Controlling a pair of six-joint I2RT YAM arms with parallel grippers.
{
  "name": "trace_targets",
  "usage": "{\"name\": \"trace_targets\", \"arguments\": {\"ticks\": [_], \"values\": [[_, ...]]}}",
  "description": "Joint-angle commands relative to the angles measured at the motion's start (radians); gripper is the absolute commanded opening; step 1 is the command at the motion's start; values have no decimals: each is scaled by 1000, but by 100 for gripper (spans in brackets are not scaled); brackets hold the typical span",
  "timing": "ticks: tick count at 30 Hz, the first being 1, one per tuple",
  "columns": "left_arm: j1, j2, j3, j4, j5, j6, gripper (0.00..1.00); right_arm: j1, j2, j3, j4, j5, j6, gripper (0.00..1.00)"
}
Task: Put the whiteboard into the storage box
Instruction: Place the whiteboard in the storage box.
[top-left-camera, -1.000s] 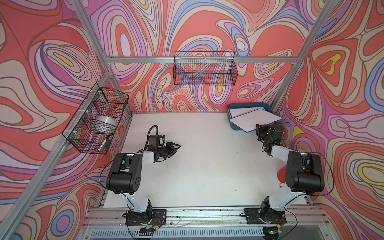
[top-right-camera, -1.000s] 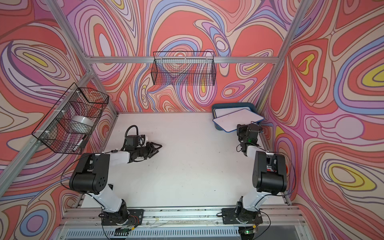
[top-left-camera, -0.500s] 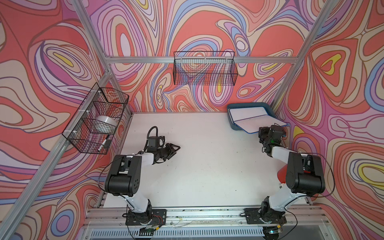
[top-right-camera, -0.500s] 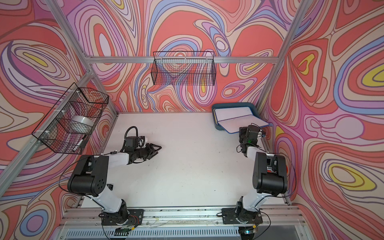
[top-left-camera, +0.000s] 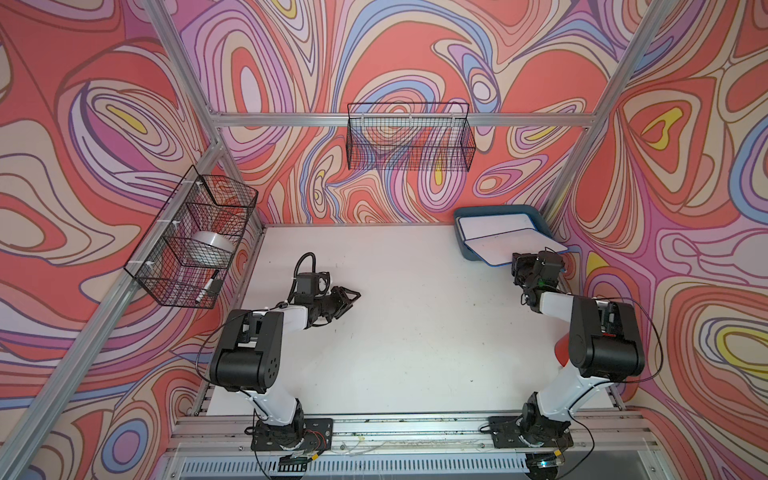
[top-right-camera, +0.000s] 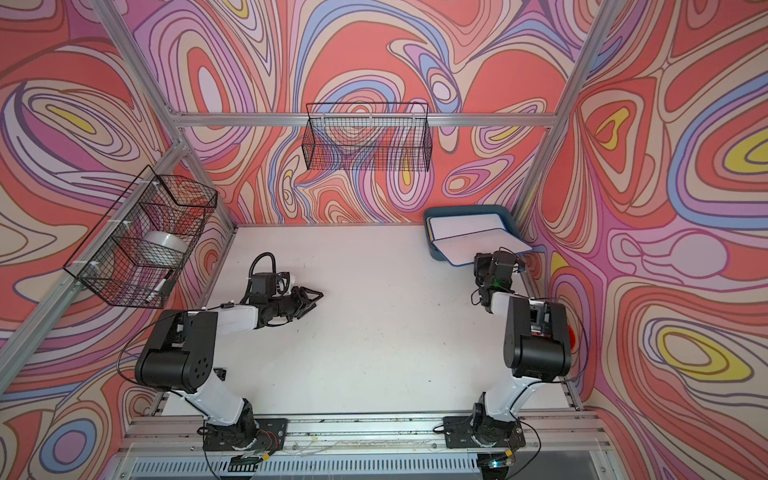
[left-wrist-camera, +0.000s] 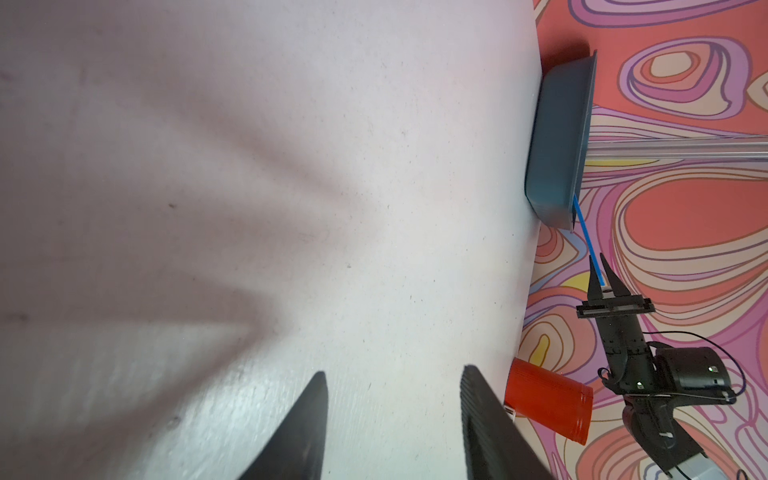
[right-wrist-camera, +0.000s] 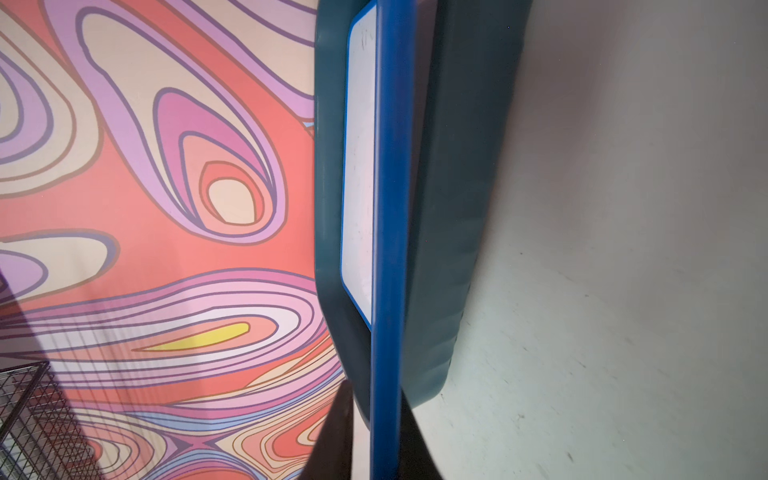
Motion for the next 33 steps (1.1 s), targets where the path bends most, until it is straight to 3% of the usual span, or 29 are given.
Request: {"name": "trace_targets", "arguments": {"ticks": [1,10,33], "values": [[4,-8,2,-17,-12,11,48,7,25,34,67,-25,-21,20],[4,13,13,-15,-7,2,48,13,133,81,114,-120,-23,27],[-20,-14,41,-76,-36,25,48,13,402,502,-158,-299,-159,31]]}}
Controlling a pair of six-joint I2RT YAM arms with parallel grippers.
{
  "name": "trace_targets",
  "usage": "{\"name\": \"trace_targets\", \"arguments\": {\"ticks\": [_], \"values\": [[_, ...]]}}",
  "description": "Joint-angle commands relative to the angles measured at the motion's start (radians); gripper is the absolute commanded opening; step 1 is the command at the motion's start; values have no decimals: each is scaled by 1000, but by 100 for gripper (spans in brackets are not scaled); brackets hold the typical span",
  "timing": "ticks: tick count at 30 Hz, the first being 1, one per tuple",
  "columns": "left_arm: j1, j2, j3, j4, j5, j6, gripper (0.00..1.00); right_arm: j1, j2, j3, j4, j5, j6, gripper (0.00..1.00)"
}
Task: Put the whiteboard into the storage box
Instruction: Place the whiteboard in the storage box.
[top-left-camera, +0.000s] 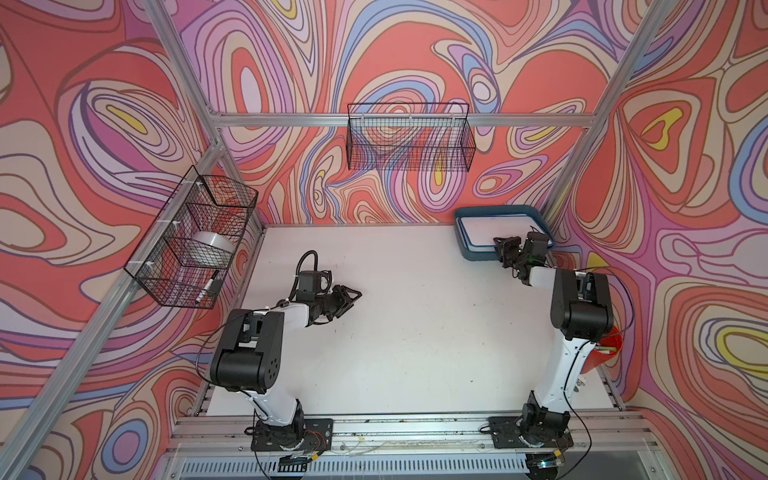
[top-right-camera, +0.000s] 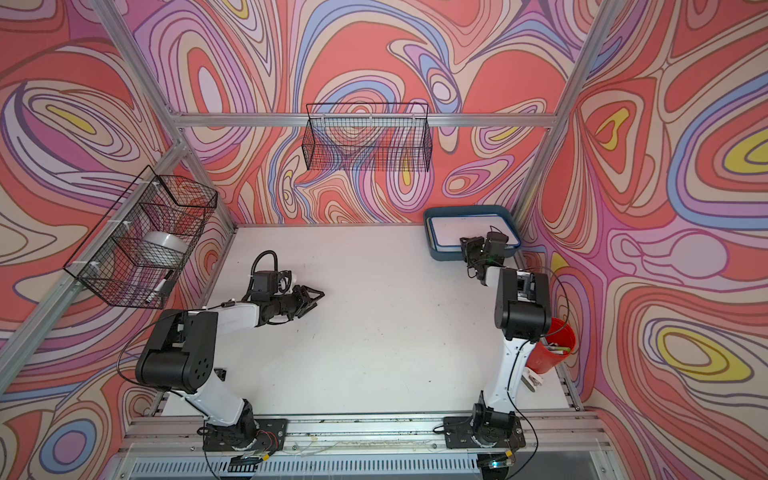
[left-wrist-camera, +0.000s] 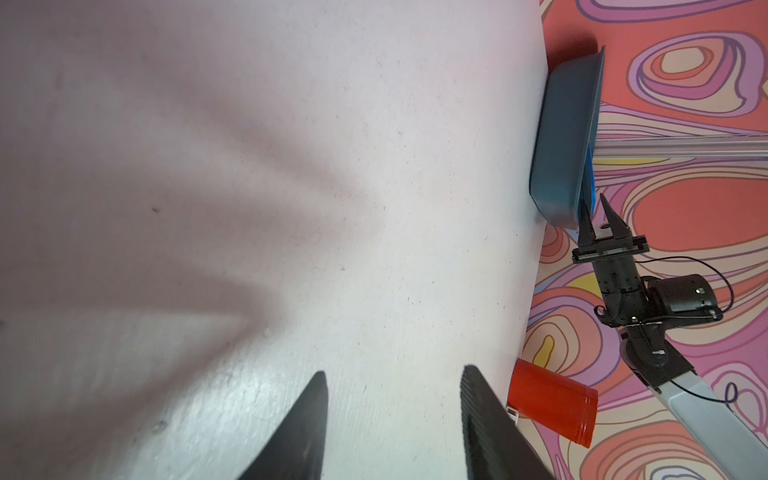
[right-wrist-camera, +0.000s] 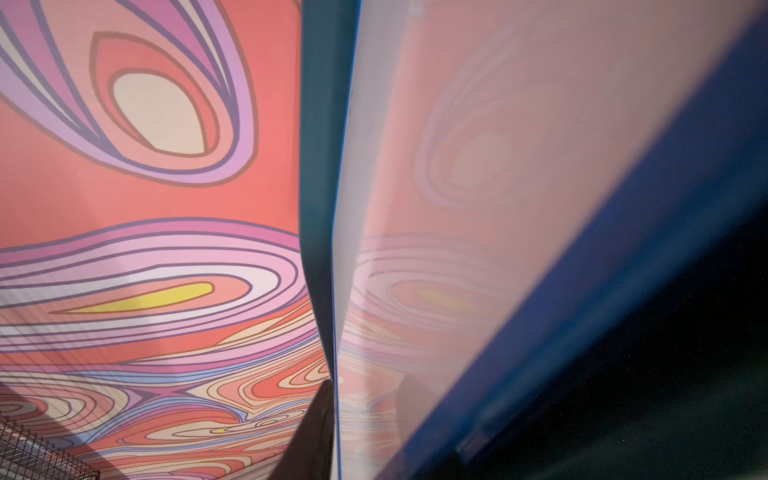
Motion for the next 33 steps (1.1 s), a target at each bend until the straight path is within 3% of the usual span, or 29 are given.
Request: {"name": "trace_targets", "arguments": {"ticks": [1,16,33], "values": [[-4,-12,9,-26,-14,18,48,6,36,70,-29,-39,-45,31],[-8,-36,5,-57,-34,36,48,6,70,198,-119,-98,-118,35],[-8,-43,26,-65,-50,48,48,6,-121,126,-213,-140,-223,41]]}}
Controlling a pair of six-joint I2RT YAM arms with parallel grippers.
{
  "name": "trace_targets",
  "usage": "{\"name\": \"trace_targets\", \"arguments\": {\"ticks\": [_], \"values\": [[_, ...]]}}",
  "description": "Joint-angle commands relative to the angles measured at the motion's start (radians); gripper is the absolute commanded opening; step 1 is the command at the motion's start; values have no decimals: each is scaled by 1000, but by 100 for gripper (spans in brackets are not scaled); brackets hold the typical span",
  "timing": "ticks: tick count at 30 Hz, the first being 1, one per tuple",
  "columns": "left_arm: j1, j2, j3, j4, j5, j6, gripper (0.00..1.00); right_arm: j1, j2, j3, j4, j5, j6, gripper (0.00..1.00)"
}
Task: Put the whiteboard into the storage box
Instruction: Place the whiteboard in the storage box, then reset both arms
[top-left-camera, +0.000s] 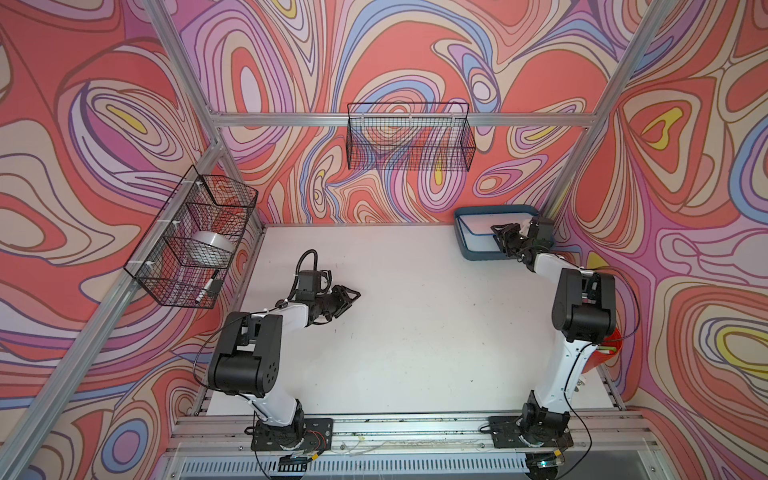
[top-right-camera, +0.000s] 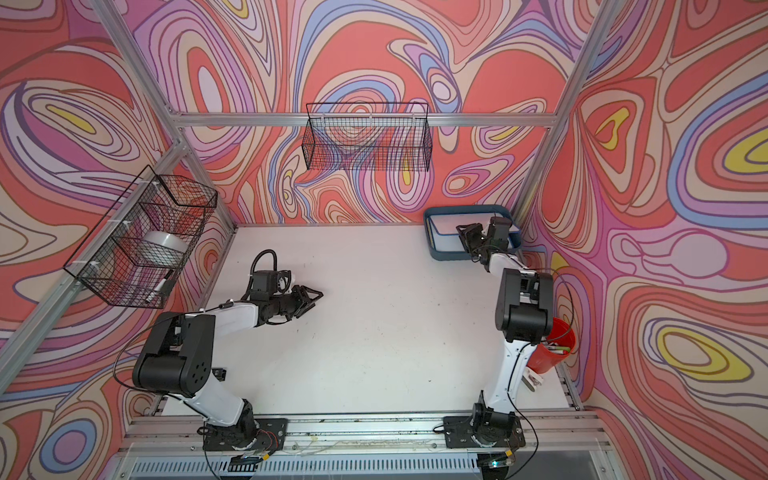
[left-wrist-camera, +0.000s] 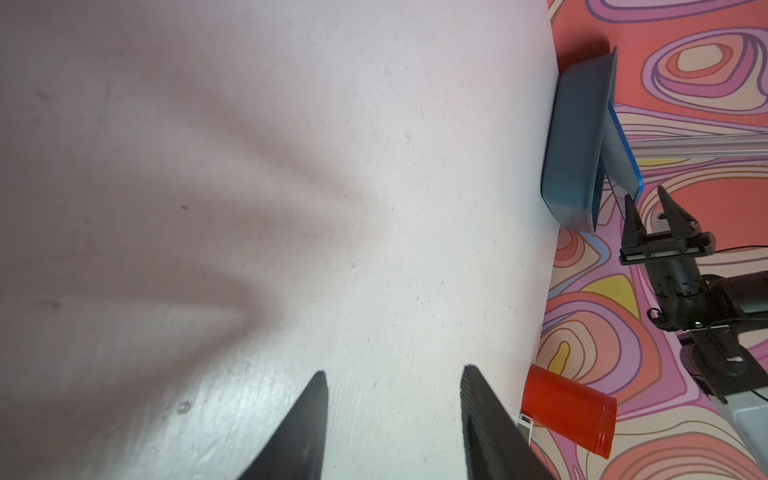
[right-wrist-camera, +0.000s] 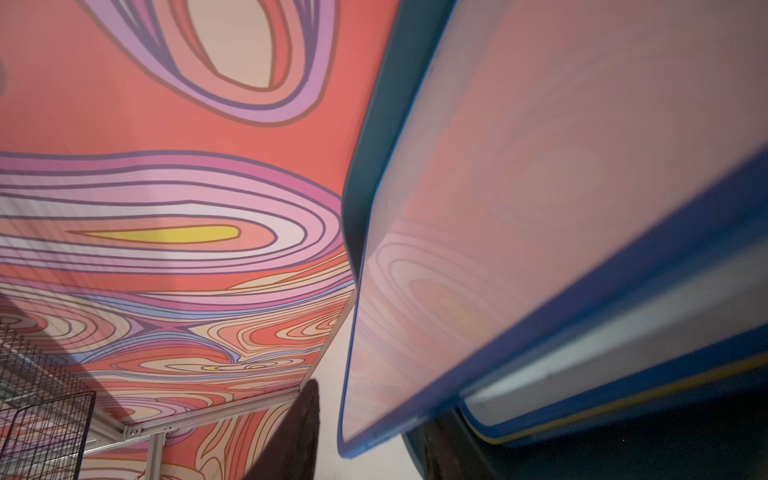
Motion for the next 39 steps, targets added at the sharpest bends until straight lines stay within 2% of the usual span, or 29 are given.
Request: {"name": "trace_targets", "arguments": {"ticks": [1,14,20,26,30,32,36,37,39], "values": [[-4,-17,25,-20,-11,19,48,6,-70,-21,5,-31,-39,41],[-4,-41,-9,-7,-31,18,48,6,-213,-59,-77,-72,-121,41],[-3,-78,-7,-13,-68,44,48,13,-348,-162,-147,1,-300,41],[7,-226,-29,-11,-203,83,49,41,-453,-252,-234,138,-481,41],[16,-355,-23,-67,-310,152,49,99,-548,-320,-235,312,-616,41],[18,-421,-28,-95,-382,185,50,123,-608,-383,-187,391,-666,41],[25,-544,-60,-140,-560,246,52,128,-703,-575,47,485,-745,44],[26,-566,-69,-154,-603,254,57,128,-706,-611,96,498,-768,44],[32,-605,-85,-188,-703,264,78,128,-692,-678,191,517,-822,44]]}}
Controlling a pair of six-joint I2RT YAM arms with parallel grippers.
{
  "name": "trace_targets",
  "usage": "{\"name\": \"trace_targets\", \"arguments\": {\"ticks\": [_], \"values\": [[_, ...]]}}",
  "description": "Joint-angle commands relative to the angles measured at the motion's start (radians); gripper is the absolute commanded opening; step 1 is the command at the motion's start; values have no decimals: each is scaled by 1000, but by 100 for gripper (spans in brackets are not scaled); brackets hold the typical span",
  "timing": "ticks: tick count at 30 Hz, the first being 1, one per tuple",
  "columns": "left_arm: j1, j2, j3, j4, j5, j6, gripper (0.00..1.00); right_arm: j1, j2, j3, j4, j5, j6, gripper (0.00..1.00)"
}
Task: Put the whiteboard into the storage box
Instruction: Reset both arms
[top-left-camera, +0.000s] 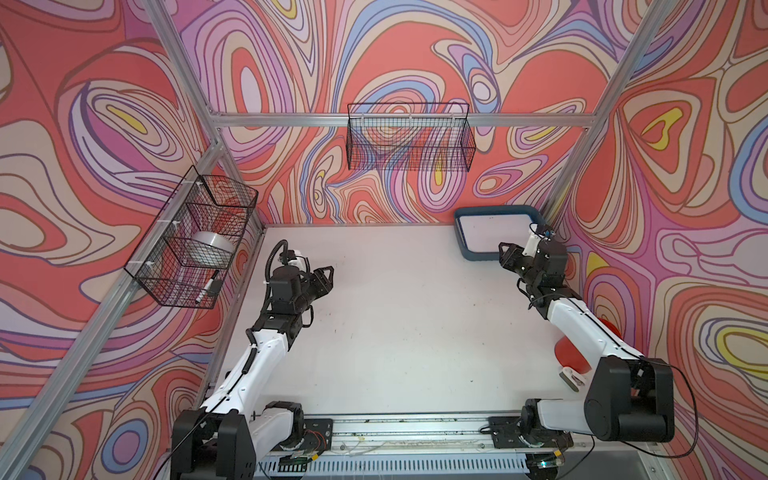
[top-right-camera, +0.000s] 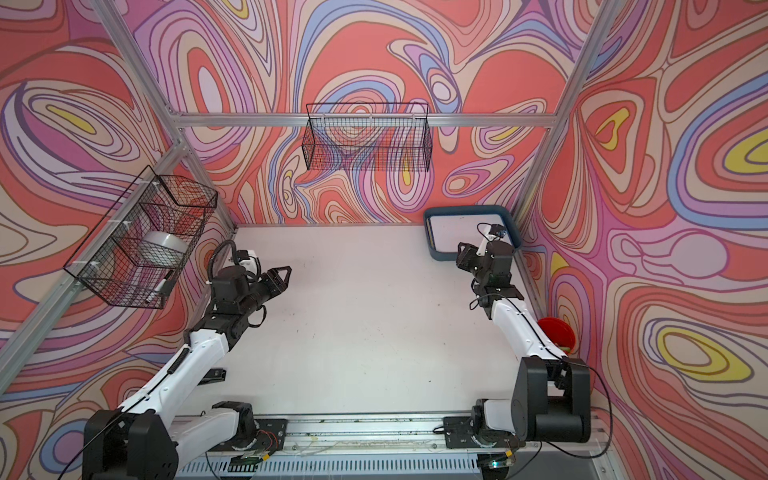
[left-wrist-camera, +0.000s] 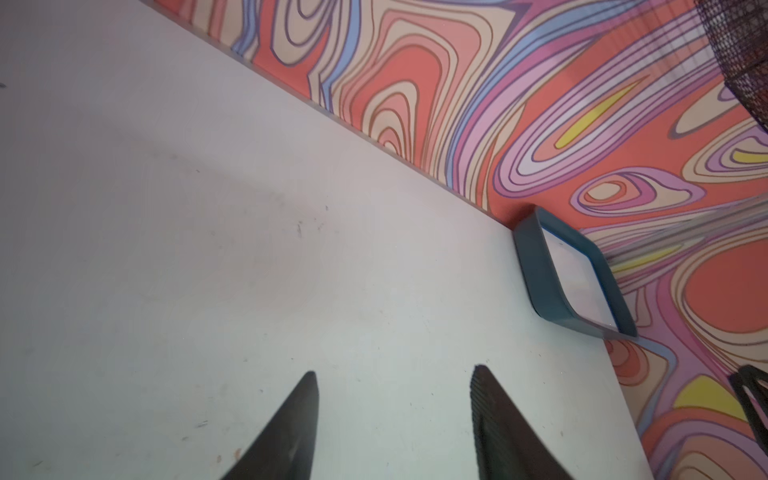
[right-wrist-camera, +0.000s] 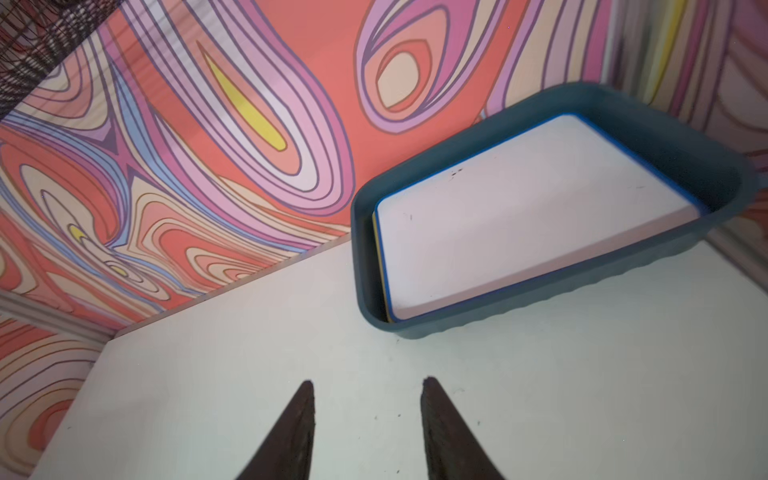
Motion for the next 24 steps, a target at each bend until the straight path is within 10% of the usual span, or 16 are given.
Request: {"name": "trace_targets", "arguments": {"ticks": [1,12,24], "values": [[14,-51,-42,-103,-236,65,85,-2,27,-95,213,112,-134,45],[24,-89,-242,87,-536,152,100,-2,126,-294,457,278,-197,54],[24,9,-536,717,-550,429,100,1,270,-480,880,218,-256,66]]}}
